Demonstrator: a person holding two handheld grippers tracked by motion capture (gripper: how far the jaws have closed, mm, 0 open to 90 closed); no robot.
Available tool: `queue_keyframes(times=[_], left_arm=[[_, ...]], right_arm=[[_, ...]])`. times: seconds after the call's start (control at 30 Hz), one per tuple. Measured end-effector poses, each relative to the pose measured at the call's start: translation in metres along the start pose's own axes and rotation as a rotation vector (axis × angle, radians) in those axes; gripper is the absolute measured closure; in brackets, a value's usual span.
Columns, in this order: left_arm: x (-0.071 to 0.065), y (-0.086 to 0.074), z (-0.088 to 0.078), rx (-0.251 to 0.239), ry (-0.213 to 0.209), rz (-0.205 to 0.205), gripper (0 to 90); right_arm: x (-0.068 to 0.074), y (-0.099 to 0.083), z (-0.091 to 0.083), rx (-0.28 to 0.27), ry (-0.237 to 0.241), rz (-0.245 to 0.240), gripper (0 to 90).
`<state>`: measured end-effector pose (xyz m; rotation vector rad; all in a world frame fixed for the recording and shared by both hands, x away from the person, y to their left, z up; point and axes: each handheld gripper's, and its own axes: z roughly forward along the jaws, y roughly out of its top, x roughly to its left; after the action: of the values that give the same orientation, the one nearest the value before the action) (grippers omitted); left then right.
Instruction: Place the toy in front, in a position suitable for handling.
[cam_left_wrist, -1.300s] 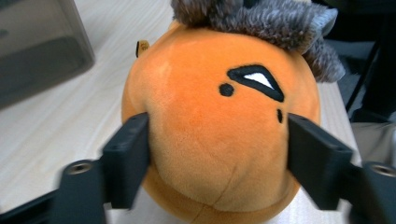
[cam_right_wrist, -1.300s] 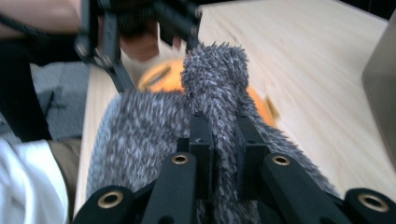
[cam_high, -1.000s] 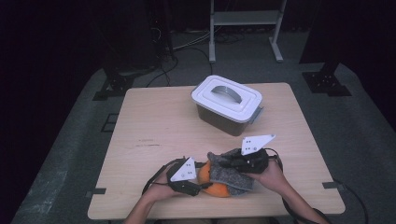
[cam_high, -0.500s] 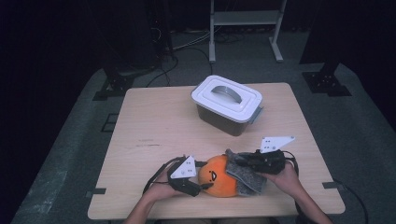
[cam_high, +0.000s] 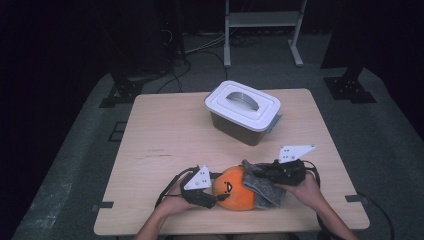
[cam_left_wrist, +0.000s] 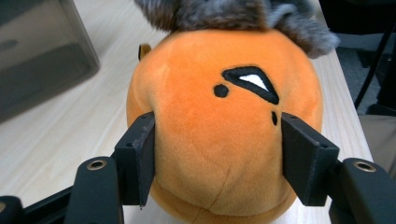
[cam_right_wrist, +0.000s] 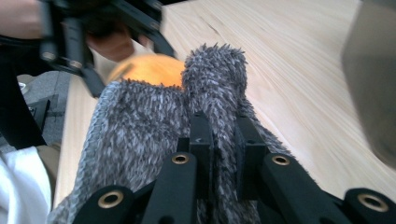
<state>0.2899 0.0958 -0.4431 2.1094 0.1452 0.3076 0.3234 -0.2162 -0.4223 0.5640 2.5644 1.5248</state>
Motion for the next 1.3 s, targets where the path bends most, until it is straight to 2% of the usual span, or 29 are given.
queue_keyframes(times=[0.03,0.07,0.1,0.13,0.17,0.2,0.27,0.3,0.33,0.43,0.47,0.5,0.6,0.7,0.73,0.77,0.8,0.9,0.93,1.03,1.07,1.2,1.3], left_arm=[[-0.002,0.003,0.0,0.008,0.013,0.031,35.2],[-0.003,0.005,0.0,0.007,0.021,0.047,35.5],[-0.005,0.006,0.0,0.004,0.025,0.061,35.6],[-0.009,0.007,0.0,0.003,0.032,0.096,35.8],[-0.011,0.008,0.0,0.002,0.037,0.129,36.5],[-0.016,0.011,0.001,0.007,0.05,0.179,36.7],[-0.018,0.012,0.001,0.018,0.061,0.201,36.7],[-0.018,0.012,0.001,0.018,0.061,0.201,36.9],[-0.018,0.01,0.0,0.02,0.066,0.193,37.2],[-0.015,0.007,-0.001,0.015,0.063,0.156,37.8],[-0.013,0.006,0.0,0.012,0.058,0.139,38.0],[-0.012,0.006,0.0,0.009,0.058,0.131,38.0],[-0.005,0.001,-0.001,0.001,0.054,0.053,38.3],[0.003,-0.004,-0.002,-0.013,0.062,-0.027,38.8],[0.006,-0.006,-0.003,-0.011,0.092,-0.055,39.0],[0.006,-0.006,-0.003,-0.011,0.092,-0.055,39.0],[0.01,-0.008,-0.005,-0.007,0.107,-0.087,39.0],[0.013,-0.011,-0.005,-0.011,0.097,-0.101,38.8],[0.013,-0.012,-0.005,-0.01,0.093,-0.104,38.2],[0.012,-0.01,-0.004,-0.006,0.093,-0.096,37.6],[0.012,-0.01,-0.004,-0.004,0.092,-0.097,37.4],[0.015,-0.012,-0.004,-0.009,0.082,-0.117,37.1],[0.015,-0.012,-0.004,-0.007,0.078,-0.115,36.6]], right_arm=[[-0.005,-0.001,-0.002,-0.006,0.023,0.023,80.1],[-0.005,0.0,-0.003,-0.008,0.033,0.025,80.1],[-0.004,0.003,-0.003,-0.011,0.041,0.015,80.1],[-0.003,0.006,-0.002,-0.013,0.051,0.009,80.1],[0.001,0.018,0.004,-0.018,0.074,-0.019,80.1],[0.002,0.022,0.008,-0.017,0.079,-0.03,80.1],[0.004,0.031,0.019,-0.003,0.089,-0.054,80.1],[0.004,0.031,0.019,-0.003,0.089,-0.054,80.1],[0.0,0.034,0.027,0.015,0.093,-0.053,80.2],[-0.005,0.031,0.027,0.011,0.089,-0.034,80.2],[-0.01,0.023,0.021,0.01,0.064,-0.013,80.2],[-0.01,0.023,0.021,0.01,0.064,-0.013,80.2],[-0.017,0.01,0.009,0.012,0.022,0.026,80.2],[-0.021,0.0,-0.004,-0.006,0.005,0.07,80.2],[-0.019,-0.002,-0.009,-0.039,0.021,0.087,80.2],[-0.017,-0.002,-0.009,-0.05,0.032,0.084,80.2],[-0.014,-0.001,-0.008,-0.057,0.047,0.077,80.1],[-0.008,0.001,-0.003,-0.037,0.061,0.051,80.1],[-0.008,-0.001,0.002,-0.01,0.06,0.043,80.2],[-0.011,-0.006,0.002,0.015,0.054,0.053,80.2],[-0.013,-0.011,-0.001,0.039,0.038,0.059,80.2],[-0.013,-0.015,-0.006,0.076,0.012,0.052,80.2],[-0.012,-0.01,-0.014,0.031,0.01,0.06,80.2]])
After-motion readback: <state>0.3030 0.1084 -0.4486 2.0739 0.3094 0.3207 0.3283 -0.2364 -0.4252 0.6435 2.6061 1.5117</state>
